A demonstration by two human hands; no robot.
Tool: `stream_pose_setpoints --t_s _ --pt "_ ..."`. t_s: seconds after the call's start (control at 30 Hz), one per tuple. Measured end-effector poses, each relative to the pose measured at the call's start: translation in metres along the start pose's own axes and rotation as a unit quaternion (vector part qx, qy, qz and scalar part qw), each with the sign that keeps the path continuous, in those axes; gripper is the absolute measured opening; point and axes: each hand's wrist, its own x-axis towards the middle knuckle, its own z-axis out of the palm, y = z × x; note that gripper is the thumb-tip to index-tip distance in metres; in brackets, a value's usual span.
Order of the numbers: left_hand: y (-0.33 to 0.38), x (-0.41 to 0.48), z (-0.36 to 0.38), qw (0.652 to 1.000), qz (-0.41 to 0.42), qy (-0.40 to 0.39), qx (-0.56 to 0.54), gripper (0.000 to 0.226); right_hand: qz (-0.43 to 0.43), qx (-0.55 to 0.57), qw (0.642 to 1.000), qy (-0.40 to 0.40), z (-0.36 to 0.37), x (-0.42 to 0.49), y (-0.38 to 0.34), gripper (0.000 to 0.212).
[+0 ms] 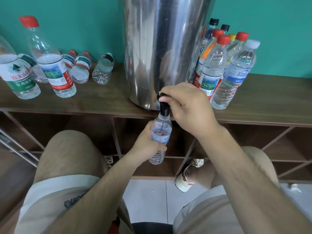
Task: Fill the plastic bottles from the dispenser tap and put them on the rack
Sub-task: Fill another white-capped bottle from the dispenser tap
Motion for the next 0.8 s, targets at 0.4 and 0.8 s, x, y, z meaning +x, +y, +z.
stream_pose_setpoints --t_s 0.4,0.8 --pt "0.004 -0.003 -0.002 1.000 0.008 -0.006 -0.001 0.089 0.169 0.156 0.973 0.015 0.040 -0.077 0.013 0.049" --pt "0.008 -0.004 0.002 1.000 0.011 0.004 -0.011 0.090 0.257 0.244 0.934 -0.041 0.062 -0.073 0.015 0.027"
